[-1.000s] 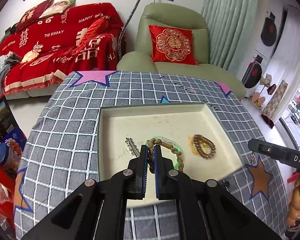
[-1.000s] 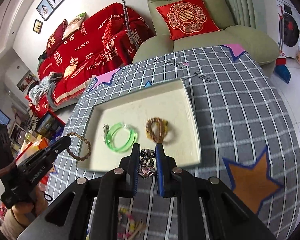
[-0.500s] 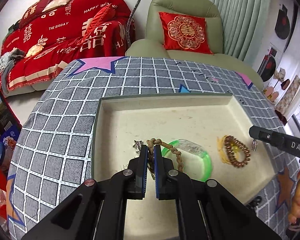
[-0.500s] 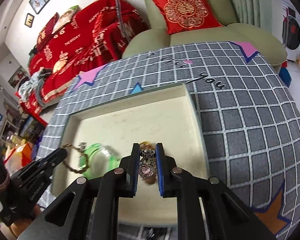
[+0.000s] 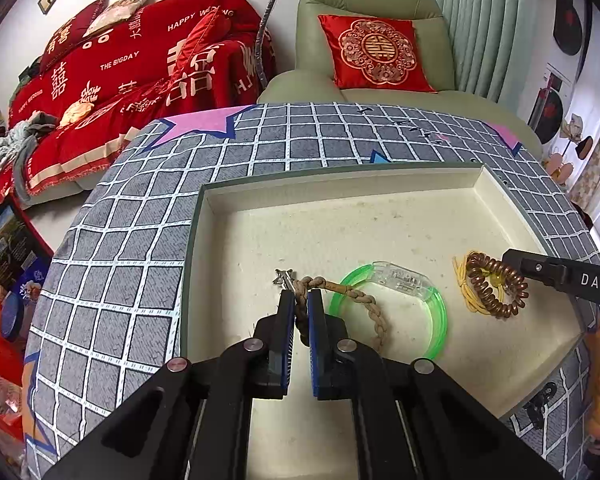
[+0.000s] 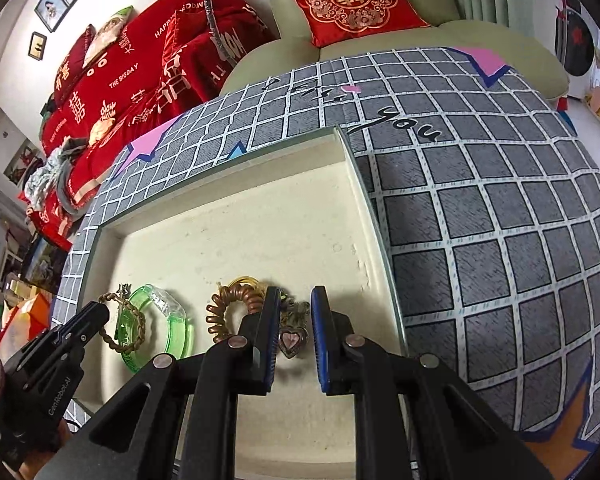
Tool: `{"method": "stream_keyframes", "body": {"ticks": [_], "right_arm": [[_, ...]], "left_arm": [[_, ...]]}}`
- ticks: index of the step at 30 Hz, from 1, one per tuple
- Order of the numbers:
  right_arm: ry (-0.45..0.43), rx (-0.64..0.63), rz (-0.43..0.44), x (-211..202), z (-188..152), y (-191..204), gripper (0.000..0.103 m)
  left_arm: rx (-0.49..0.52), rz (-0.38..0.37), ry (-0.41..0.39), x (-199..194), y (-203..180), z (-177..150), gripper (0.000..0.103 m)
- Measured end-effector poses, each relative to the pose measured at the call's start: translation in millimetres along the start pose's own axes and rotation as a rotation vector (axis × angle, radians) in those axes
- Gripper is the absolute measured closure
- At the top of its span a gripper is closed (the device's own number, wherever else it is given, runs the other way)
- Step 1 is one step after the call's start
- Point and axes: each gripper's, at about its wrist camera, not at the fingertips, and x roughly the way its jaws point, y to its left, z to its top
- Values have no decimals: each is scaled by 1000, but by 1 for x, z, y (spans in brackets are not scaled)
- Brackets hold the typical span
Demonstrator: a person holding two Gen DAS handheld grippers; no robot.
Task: Organize jewelry
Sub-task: 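Carry the rope bracelet and heart pendant into the tray and open both tools, then lift both tools and move them back toward the beaded bracelet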
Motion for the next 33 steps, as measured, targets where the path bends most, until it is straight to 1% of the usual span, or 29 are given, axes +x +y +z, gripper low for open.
{"method": "stream_keyframes", "body": {"ticks": [3, 5, 6, 7, 14, 19, 20, 21, 22, 23, 24, 25, 27, 29, 30, 32, 33], "right_arm": [[5, -3, 1, -1, 0, 3, 86], [3, 0, 4, -3, 1, 4, 78], [-2, 3, 10, -6, 1, 4, 64], [-10, 5, 18, -8, 2, 5, 53], [-34, 25, 71, -26, 2, 10, 52], [-56, 20, 75, -39, 1, 12, 51], [-63, 23, 78, -43, 1, 11, 51], [-68, 24, 80, -46, 0, 11, 51], [-71, 24, 81, -48, 0, 11, 51], [-73, 24, 81, -50, -1, 10, 51], [-74, 24, 80, -52, -2, 10, 51], [-74, 24, 80, -53, -3, 10, 51], [-76, 29, 77, -56, -5, 8, 51], [-77, 35, 76, -58, -7, 6, 51], [-77, 39, 77, -59, -8, 4, 51], [-77, 43, 77, -62, -10, 2, 44], [-77, 43, 80, -63, -11, 2, 36]], "left_arm": [[3, 8, -2, -3, -1, 0, 86], [5, 15, -8, -5, -1, 1, 86], [6, 15, -10, -7, -1, 1, 86], [7, 15, -11, -7, -1, 1, 86], [2, 8, 8, -7, -3, 3, 85], [-5, -6, -14, -17, -3, 6, 85], [-10, -7, -18, -19, -3, 7, 62], [-15, -7, -20, -20, -2, 8, 28], [-29, 14, -31, -22, -1, 9, 0], [-34, 29, -54, -23, 0, 9, 0], [-28, 32, -59, -22, -1, 9, 0], [-23, 17, -50, -17, -2, 9, 0], [-25, 16, -44, -13, -1, 8, 0], [-18, 16, -55, -13, -1, 7, 0], [-8, 28, -65, -13, -2, 5, 0], [13, 56, -79, -16, -4, 2, 0], [19, 66, -81, -17, -4, 1, 0]]}}
